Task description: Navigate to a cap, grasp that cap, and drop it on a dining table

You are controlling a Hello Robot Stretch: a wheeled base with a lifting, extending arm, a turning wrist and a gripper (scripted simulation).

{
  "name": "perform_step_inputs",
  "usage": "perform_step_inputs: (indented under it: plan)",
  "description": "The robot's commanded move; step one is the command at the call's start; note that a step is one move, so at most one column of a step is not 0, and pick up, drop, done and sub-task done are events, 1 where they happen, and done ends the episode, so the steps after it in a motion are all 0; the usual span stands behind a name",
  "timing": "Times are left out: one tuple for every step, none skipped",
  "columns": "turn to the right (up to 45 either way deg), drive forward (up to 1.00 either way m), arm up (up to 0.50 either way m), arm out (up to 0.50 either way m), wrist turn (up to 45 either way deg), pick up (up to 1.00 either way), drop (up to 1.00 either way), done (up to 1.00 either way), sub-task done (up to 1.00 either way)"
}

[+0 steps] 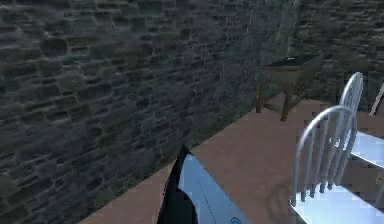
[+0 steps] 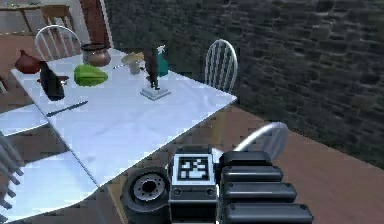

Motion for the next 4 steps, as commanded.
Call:
perform_step_inputs:
  plan:
    - [0.0, 0.95, 0.00, 0.00, 0.0, 0.00, 0.00, 0.00, 0.00]
    - [42.0, 0.00, 0.00, 0.00, 0.0, 0.00, 0.00, 0.00, 0.00]
    - [0.0, 1.00, 0.00, 0.00, 0.0, 0.00, 0.00, 0.00, 0.00]
    - [3.0, 0.00, 0.00, 0.00, 0.0, 0.00, 0.00, 0.00, 0.00]
